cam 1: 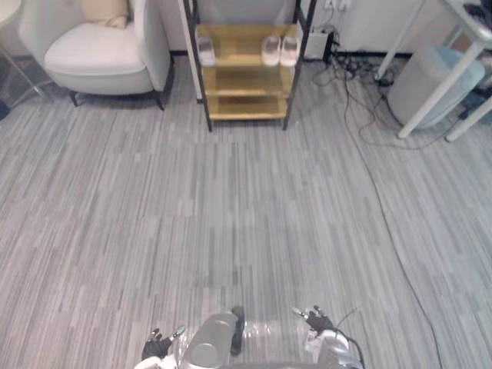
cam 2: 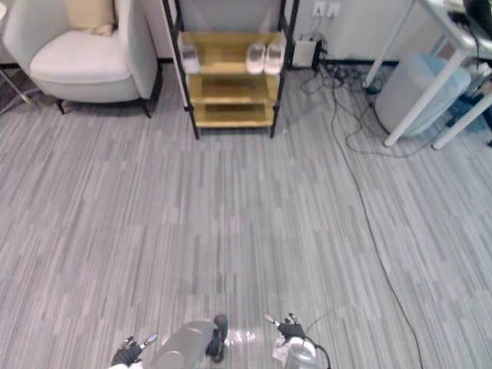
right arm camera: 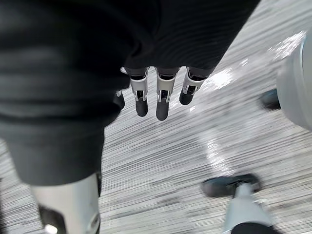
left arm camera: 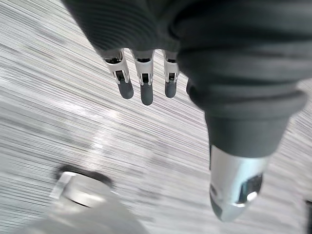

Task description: Organize the slippers on the shoe rack

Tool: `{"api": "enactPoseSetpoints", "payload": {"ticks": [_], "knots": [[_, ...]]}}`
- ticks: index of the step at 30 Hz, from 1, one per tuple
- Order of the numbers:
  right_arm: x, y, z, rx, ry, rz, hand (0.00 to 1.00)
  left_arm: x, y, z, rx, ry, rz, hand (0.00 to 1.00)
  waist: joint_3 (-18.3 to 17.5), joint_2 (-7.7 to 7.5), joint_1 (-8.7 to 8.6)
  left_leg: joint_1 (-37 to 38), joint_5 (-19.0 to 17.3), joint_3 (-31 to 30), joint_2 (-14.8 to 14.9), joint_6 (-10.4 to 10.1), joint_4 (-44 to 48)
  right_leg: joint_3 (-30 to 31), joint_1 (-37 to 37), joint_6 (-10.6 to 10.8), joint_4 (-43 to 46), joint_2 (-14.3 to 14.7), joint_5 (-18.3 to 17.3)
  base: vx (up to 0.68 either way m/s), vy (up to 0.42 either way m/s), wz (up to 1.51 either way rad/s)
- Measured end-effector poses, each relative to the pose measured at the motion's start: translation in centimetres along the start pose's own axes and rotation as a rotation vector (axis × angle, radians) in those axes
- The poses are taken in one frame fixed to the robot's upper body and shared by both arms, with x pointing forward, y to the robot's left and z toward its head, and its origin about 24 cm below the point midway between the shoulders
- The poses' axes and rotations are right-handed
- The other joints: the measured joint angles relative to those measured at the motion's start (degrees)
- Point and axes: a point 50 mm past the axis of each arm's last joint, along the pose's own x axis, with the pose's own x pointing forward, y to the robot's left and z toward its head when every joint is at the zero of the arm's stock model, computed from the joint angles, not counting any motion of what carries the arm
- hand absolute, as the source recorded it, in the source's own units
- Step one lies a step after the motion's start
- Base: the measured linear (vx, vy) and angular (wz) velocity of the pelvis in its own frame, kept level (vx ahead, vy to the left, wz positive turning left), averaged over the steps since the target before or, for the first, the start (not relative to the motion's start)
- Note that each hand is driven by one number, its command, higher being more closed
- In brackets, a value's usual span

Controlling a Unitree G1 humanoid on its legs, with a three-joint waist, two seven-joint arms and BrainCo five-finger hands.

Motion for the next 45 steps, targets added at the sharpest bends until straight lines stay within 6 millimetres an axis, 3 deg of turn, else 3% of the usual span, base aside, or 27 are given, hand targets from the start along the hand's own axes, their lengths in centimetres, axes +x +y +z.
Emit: {"api": "enactPoseSetpoints", "payload": {"ticks": [2, 5, 7, 10, 11, 12, 13, 14, 15, 17, 19, 20, 21, 24, 26, 27, 28, 30, 32, 34, 35, 36, 37, 40, 42, 44, 45], "knots": [[-0.2, -0.6, 0.0, -0.009, -0.018, -0.009, 0.00, 0.0, -0.3, 0.1, -0.003, -0.003, -0.008, 0.00, 0.1, 1.00, -0.96, 10.1, -0.7, -0.7, 0.3, 0.0, -5.9, -7.7, -6.4, -8.8, 10.4, -1.8, -3.5, 0.46, 0.095, 0.05], [0.1, -0.3, 1.2, -0.014, -0.053, 0.001, 0.00, 0.2, -1.4, 0.8, -0.015, -0.019, -0.034, 0.00, 0.2, 1.98, -3.06, 17.2, -0.8, -3.0, 3.1, -0.4, -10.2, -16.1, -12.4, -11.8, -1.1, 0.3, -9.1, 0.49, 0.001, 0.36], [0.2, -0.4, 1.7, -0.019, -0.072, 0.002, 0.00, 0.3, -2.7, 1.3, -0.027, -0.030, -0.066, 0.00, 0.2, 2.46, -4.05, 18.8, -1.4, -5.0, 4.8, -1.5, -10.7, -17.5, -15.8, -12.3, -15.8, 2.9, -8.2, 0.49, -0.059, 0.46], [0.4, -0.4, 2.3, -0.030, -0.073, 0.001, 0.00, 0.3, -3.6, 1.3, -0.007, -0.029, -0.088, 0.00, 0.3, 2.46, -5.31, 22.9, -3.0, -9.2, 5.8, -4.3, -12.7, -15.7, -16.9, -13.2, -40.3, 6.2, 3.9, 0.52, -0.145, 0.63], [0.4, -0.4, 1.9, -0.036, -0.059, 0.003, 0.00, 0.2, -3.1, 0.9, -0.005, -0.017, -0.075, 0.00, -0.2, 1.32, -5.57, 25.3, -3.5, -12.5, 5.0, -5.0, -12.6, -15.1, -16.8, -16.1, -42.9, 6.5, 9.6, 0.60, -0.253, 0.72], [0.4, -0.7, 2.0, -0.042, -0.063, -0.002, 0.00, 0.3, -3.1, 0.8, -0.008, -0.011, -0.070, 0.00, -0.4, 1.32, -5.93, 26.7, -3.8, -15.0, 5.4, -5.3, -12.1, -13.7, -16.9, -16.7, -40.4, 6.7, 13.2, 0.74, -0.356, 0.69], [0.5, -1.3, 2.7, -0.041, -0.080, -0.018, 0.00, 0.0, -3.8, 0.2, -0.030, 0.007, -0.079, 0.00, -1.2, 4.97, -5.80, 26.1, -3.5, -17.3, 8.5, -5.6, -9.0, -17.0, -16.1, -18.1, -38.2, 8.7, 10.0, 0.75, -0.360, 0.48], [0.6, -1.6, 2.9, -0.042, -0.087, -0.025, 0.00, -0.1, -4.2, -0.3, -0.064, 0.026, -0.078, 0.00, -1.6, 7.50, -5.47, 24.1, -3.3, -18.9, 10.2, -5.9, -3.1, -18.5, -14.5, -18.7, -39.1, 11.0, 8.4, 0.75, -0.339, 0.18], [0.6, -1.4, 3.0, -0.050, -0.088, -0.019, 0.00, -0.1, -4.2, -0.3, -0.083, 0.029, -0.070, 0.00, -1.5, 8.51, -5.46, 22.0, -2.1, -19.1, 11.0, -6.9, 2.6, -19.0, -13.3, -19.2, -39.5, 12.5, 7.2, 0.61, -0.245, -0.09], [0.5, -0.2, 2.8, -0.093, -0.087, 0.019, 0.00, -0.3, -4.2, -1.0, -0.108, 0.059, -0.062, 0.00, -0.9, 9.00, -5.24, 13.4, 9.4, -18.1, 11.5, -8.3, 24.3, -17.8, -7.2, -20.5, -42.8, 15.4, 5.0, 0.64, -0.179, -0.24], [0.4, 0.9, 2.3, -0.081, -0.070, 0.040, 0.00, 0.0, -4.4, 0.2, -0.094, 0.018, -0.074, 0.00, 0.3, 7.78, -4.82, 7.5, 4.9, -14.6, 13.1, -8.7, 35.0, -17.5, -0.3, -21.7, -45.8, 16.6, 4.2, 0.53, -0.142, -0.04], [0.3, 1.6, 2.0, -0.066, -0.065, 0.052, 0.00, 0.1, -4.0, 1.0, -0.084, -0.017, -0.073, 0.00, 1.0, 6.18, -4.39, 3.8, 1.7, -12.1, 13.4, -8.3, 36.5, -16.6, 3.9, -21.9, -47.9, 16.4, 3.1, 0.44, -0.152, -0.08], [0.3, 1.7, 2.0, -0.059, -0.065, 0.053, 0.00, 0.1, -4.1, 1.5, -0.087, -0.037, -0.076, 0.00, 1.0, 5.80, -3.82, 0.1, -1.1, -9.8, 13.7, -7.8, 34.9, -15.9, 6.9, -21.6, -49.9, 16.4, 2.5, 0.41, -0.129, -0.14], [0.4, 1.2, 2.4, -0.061, -0.074, 0.039, 0.00, 0.1, -4.5, 1.8, -0.073, -0.056, -0.092, 0.00, 1.4, 6.00, -2.58, -6.6, -3.3, -8.7, 10.8, -6.2, 21.1, -15.2, 10.3, -20.7, -52.3, 15.3, -0.3, 0.32, 0.019, -0.03], [0.6, 0.6, 3.0, -0.068, -0.085, 0.021, 0.00, 0.0, -4.8, 2.0, -0.089, -0.069, -0.101, 0.00, 2.0, 6.23, -1.90, -9.0, 2.2, -8.7, 6.7, -6.0, 1.8, -14.5, 12.4, -19.0, -52.2, 13.1, -3.1, 0.33, 0.140, -0.04], [0.6, 0.4, 3.1, -0.077, -0.088, 0.017, 0.00, -0.1, -5.0, 1.9, -0.100, -0.070, -0.104, 0.00, 1.6, 6.79, -0.82, -9.3, 7.3, -8.0, 6.3, -7.1, -6.4, -13.6, 13.0, -18.0, -52.1, 12.3, -4.7, 0.44, 0.206, -0.48], [0.6, 0.4, 3.1, -0.081, -0.087, 0.017, 0.00, -0.1, -5.1, 1.8, -0.101, -0.069, -0.105, 0.00, 1.1, 7.31, 0.44, -10.0, 10.3, -6.9, 7.0, -6.8, -8.0, -12.2, 13.6, -17.1, -51.8, 11.9, -6.2, 0.46, 0.214, -0.56], [0.6, 0.7, 2.9, -0.077, -0.082, 0.025, 0.00, -0.1, -4.8, 1.7, -0.103, -0.067, -0.099, 0.00, 0.3, 6.76, 0.77, -9.8, 14.0, -4.1, 6.9, -4.7, -6.3, -10.9, 14.8, -15.7, -50.5, 10.5, -9.2, 0.52, 0.187, -0.38], [0.2, 1.9, 1.6, -0.063, -0.050, 0.056, 0.00, 0.1, -3.6, 2.0, -0.114, -0.076, -0.065, 0.00, -1.9, 2.17, 0.89, -8.5, 12.4, -0.3, 4.4, -2.5, -5.0, -10.0, 12.7, -10.8, -41.8, 6.2, -13.0, 0.60, 0.162, -0.31], [0.1, 2.4, 1.2, -0.059, -0.040, 0.074, 0.00, 0.2, -3.7, 2.2, -0.081, -0.075, -0.075, 0.00, -2.4, 1.30, 0.74, -5.3, 8.9, -0.3, 3.4, -0.8, -3.4, -8.2, 7.9, -7.5, -25.3, 4.5, -11.2, 0.58, 0.194, -0.05], [0.0, 2.1, 0.8, -0.056, -0.029, 0.071, 0.00, 0.3, -3.8, 2.1, -0.043, -0.067, -0.089, 0.00, -2.1, 1.16, 0.28, -1.1, 6.8, -0.9, 2.4, -0.5, -3.4, -7.7, 3.6, -5.7, -11.2, 2.9, -7.4, 0.68, 0.211, 0.26], [-0.1, 1.7, 0.3, -0.057, -0.016, 0.060, 0.00, 0.2, -3.8, 1.9, -0.022, -0.059, -0.095, 0.00, -1.8, 1.48, -0.14, 4.4, 5.2, -1.4, 1.6, -0.2, -4.7, -9.7, 1.2, -6.7, -1.9, 0.7, -7.0, 0.67, 0.190, 0.48], [-0.3, 1.3, -0.5, -0.056, 0.002, 0.051, 0.00, 0.2, -3.9, 1.7, -0.016, -0.051, -0.097, 0.00, -2.0, 1.63, -0.74, 8.0, 4.5, -2.6, 1.2, 0.0, -6.2, -12.0, 0.0, -7.9, 0.7, -0.7, -7.6, 0.55, 0.117, 0.50], [-0.3, 1.3, -0.3, -0.052, -0.008, 0.054, 0.00, 0.3, -4.1, 1.7, -0.015, -0.043, -0.105, 0.00, -2.1, 1.63, -1.86, 16.0, 3.6, -5.4, 1.6, 0.1, -11.6, -16.8, -5.6, -10.8, -4.8, -1.0, -10.0, 0.52, 0.052, 0.49], [-0.1, 1.2, 0.4, -0.031, -0.020, 0.044, 0.00, 0.3, -4.3, 1.5, -0.007, -0.028, -0.116, 0.00, -1.6, 2.56, -2.91, 19.2, 2.6, -7.4, 3.1, -1.6, -12.6, -17.5, -8.4, -11.5, -16.4, 2.6, -9.6, 0.51, -0.016, 0.51], [0.1, 1.0, 0.7, -0.035, -0.027, 0.040, 0.00, 0.2, -4.0, 1.1, -0.004, -0.014, -0.109, 0.00, -1.4, 2.75, -2.96, 21.8, 1.1, -9.6, 4.2, -4.0, -12.5, -17.2, -9.9, -13.8, -30.7, 6.9, -3.3, 0.49, -0.044, 0.38], [0.1, 1.0, 0.7, -0.036, -0.024, 0.038, 0.00, 0.2, -3.9, 1.0, -0.003, -0.012, -0.107, 0.00, -1.4, 2.71, -2.96, 22.1, 0.9, -9.9, 4.2, -4.2, -12.5, -17.1, -9.9, -14.0, -32.3, 7.4, -2.3, 0.56, -0.119, 0.51]]}}
